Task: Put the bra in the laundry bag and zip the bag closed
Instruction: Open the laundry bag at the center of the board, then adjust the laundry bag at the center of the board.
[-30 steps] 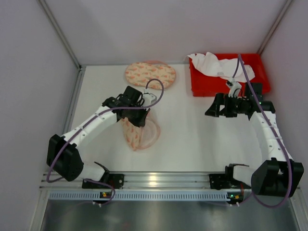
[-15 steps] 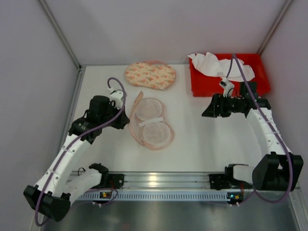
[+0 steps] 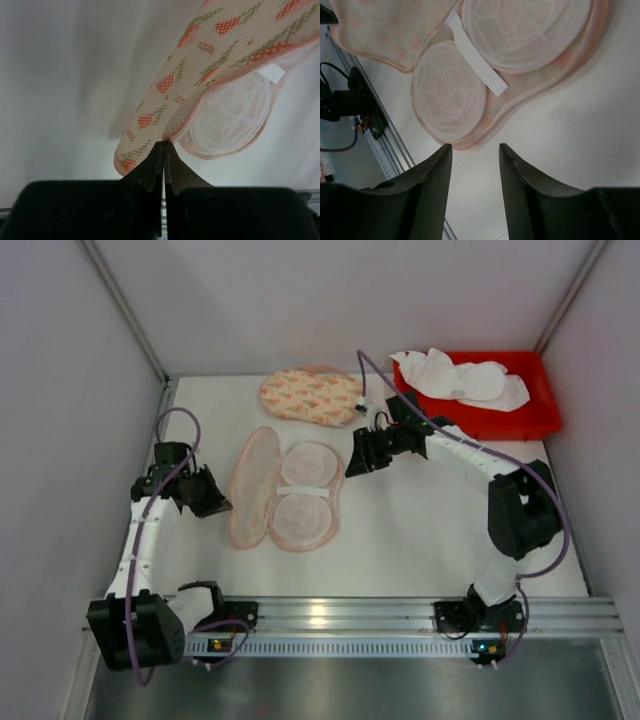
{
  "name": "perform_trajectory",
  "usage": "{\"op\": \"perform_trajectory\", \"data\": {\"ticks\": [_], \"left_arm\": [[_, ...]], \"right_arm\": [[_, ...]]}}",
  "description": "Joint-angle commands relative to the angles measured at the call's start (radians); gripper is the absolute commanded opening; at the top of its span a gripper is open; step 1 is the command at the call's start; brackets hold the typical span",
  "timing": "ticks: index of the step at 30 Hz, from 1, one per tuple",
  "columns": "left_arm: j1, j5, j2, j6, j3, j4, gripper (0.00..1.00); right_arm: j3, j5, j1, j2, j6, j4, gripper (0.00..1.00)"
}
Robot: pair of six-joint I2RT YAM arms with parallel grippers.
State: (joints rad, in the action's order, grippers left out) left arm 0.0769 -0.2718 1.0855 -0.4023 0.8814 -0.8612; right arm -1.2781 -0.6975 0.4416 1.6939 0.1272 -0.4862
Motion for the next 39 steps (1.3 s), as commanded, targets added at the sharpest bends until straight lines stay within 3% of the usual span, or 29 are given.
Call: {"op": "perform_trajectory", "data": {"ticks": [1, 3, 5, 7, 9, 10, 12, 15, 17, 23, 28, 33, 36, 39], "left_arm": [[0.075, -0.004, -0.042, -0.072, 0.024, -0.045, 0.0], [0.08, 0.005, -0.033, -0.067, 0.03, -0.045, 0.04], [0.081, 0.032, -0.013, -0.052, 0.044, -0.056, 0.24], [0.086, 0.075, -0.01, -0.032, 0.076, -0.053, 0.61], [0.086, 0.144, -0.001, 0.005, 0.126, -0.041, 0.79], [0.086, 0.163, 0.016, 0.029, 0.172, -0.035, 0.8], [0.086, 0.152, 0.037, 0.06, 0.212, -0.016, 0.8], [0.086, 0.028, 0.089, 0.132, 0.244, 0.016, 0.81], [0.086, -0.039, 0.134, 0.138, 0.24, 0.014, 0.76], [0.06, -0.207, 0.217, 0.037, 0.096, 0.126, 0.65], [-0.109, -0.17, 0.235, -0.038, 0.007, 0.275, 0.51], [-0.293, -0.129, 0.335, -0.104, 0.053, 0.366, 0.44], [-0.324, -0.096, 0.425, -0.105, 0.126, 0.375, 0.42], [-0.324, -0.075, 0.481, -0.116, 0.16, 0.41, 0.4]], "right_arm": [[-0.114, 0.033, 0.084, 0.093, 0.051, 0.116, 0.42], [-0.15, 0.039, 0.114, 0.171, 0.069, 0.135, 0.41], [-0.193, 0.064, 0.157, 0.24, 0.092, 0.159, 0.41], [-0.233, 0.092, 0.195, 0.303, 0.101, 0.169, 0.41], [-0.257, 0.147, 0.235, 0.34, 0.082, 0.146, 0.41], [-0.256, 0.177, 0.244, 0.364, 0.063, 0.126, 0.41], [-0.21, 0.2, 0.259, 0.377, 0.054, 0.118, 0.4], [-0.13, 0.24, 0.263, 0.372, 0.016, 0.078, 0.39], [-0.08, 0.259, 0.255, 0.325, -0.018, 0.051, 0.38], [0.069, 0.259, 0.165, 0.139, -0.113, -0.054, 0.39], [0.126, 0.243, 0.097, 0.023, -0.225, -0.201, 0.4], [0.146, 0.248, 0.059, -0.075, -0.261, -0.291, 0.42], [0.119, 0.237, 0.039, -0.125, -0.232, -0.232, 0.5], [0.037, 0.191, 0.04, -0.052, -0.138, -0.132, 0.57]]}}
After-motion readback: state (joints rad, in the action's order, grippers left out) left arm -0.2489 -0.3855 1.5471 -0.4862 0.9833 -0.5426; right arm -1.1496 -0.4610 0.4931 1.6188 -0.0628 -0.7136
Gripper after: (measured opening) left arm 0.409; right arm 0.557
